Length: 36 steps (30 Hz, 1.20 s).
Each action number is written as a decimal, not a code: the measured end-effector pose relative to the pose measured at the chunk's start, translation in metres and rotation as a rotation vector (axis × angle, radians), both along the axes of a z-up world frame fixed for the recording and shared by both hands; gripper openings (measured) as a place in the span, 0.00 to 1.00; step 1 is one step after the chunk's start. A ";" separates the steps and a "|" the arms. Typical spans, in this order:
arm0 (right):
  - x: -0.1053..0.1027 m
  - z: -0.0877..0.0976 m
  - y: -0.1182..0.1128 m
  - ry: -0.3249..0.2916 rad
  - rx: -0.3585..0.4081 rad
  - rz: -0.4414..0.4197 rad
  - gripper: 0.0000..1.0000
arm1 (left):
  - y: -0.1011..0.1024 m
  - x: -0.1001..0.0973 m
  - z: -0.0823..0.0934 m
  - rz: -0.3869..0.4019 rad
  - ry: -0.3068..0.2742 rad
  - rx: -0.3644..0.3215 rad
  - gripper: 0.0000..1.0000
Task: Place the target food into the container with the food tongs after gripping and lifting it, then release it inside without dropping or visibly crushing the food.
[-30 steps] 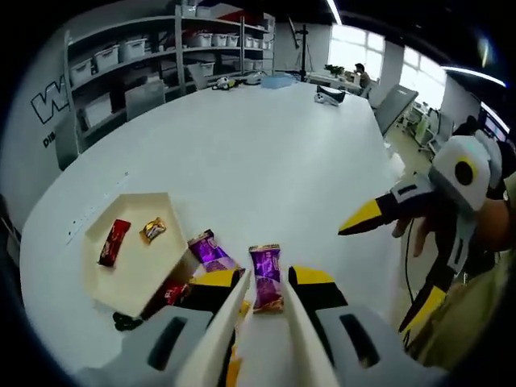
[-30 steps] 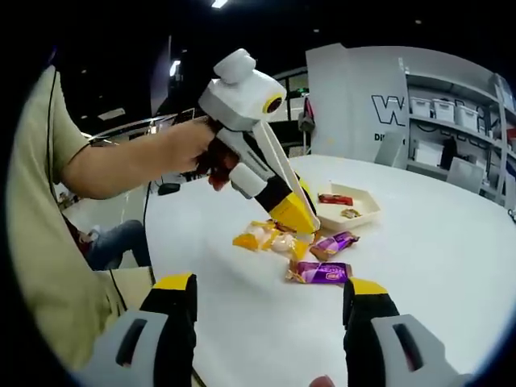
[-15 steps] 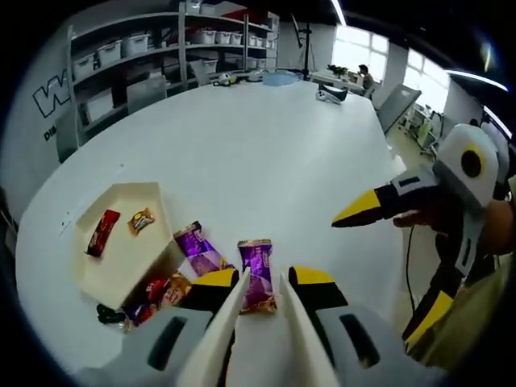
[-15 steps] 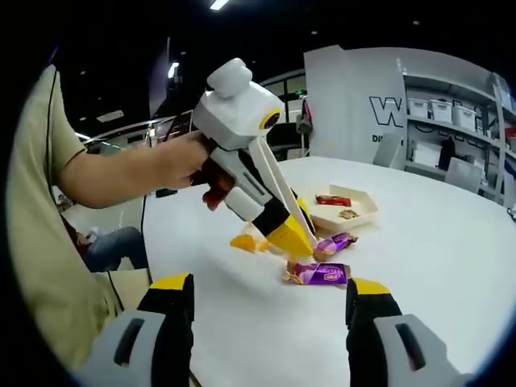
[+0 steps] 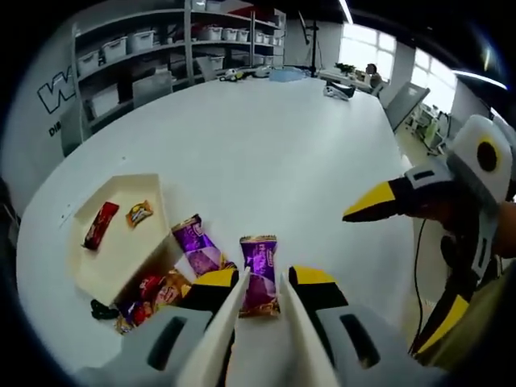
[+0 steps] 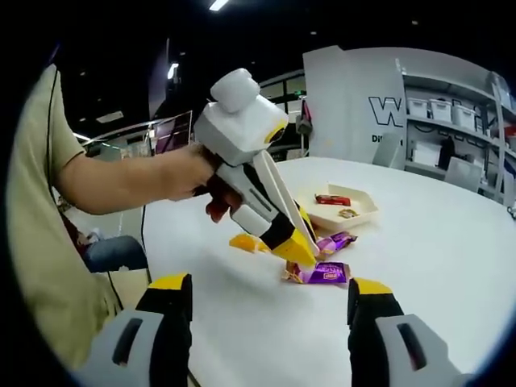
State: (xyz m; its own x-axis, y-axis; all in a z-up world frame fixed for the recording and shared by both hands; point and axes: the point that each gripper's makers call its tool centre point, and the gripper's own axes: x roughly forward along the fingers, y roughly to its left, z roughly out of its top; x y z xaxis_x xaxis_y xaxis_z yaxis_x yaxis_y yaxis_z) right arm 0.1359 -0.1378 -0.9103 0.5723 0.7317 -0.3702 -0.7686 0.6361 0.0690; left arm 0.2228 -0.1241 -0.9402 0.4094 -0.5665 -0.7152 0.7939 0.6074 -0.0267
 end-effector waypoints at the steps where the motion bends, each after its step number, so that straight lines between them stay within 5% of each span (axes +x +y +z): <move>1: 0.000 0.000 0.000 0.000 0.001 0.001 0.78 | 0.000 0.001 -0.001 0.002 0.001 -0.001 0.23; 15: 0.002 0.001 -0.001 0.006 0.008 -0.001 0.82 | 0.000 0.004 -0.014 0.011 0.027 0.009 0.23; 26: 0.002 0.001 -0.001 0.007 0.010 -0.001 0.82 | 0.006 -0.004 -0.015 -0.093 0.022 0.036 0.21; 36: 0.000 0.002 0.001 0.008 0.012 0.003 0.82 | 0.010 -0.007 -0.012 -0.097 0.034 0.031 0.21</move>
State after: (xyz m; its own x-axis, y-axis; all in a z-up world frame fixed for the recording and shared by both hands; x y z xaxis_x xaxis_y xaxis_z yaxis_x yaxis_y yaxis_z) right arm 0.1359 -0.1368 -0.9085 0.5672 0.7376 -0.3662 -0.7697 0.6330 0.0830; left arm 0.2157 -0.1138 -0.9519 0.3292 -0.5799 -0.7452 0.8480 0.5287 -0.0368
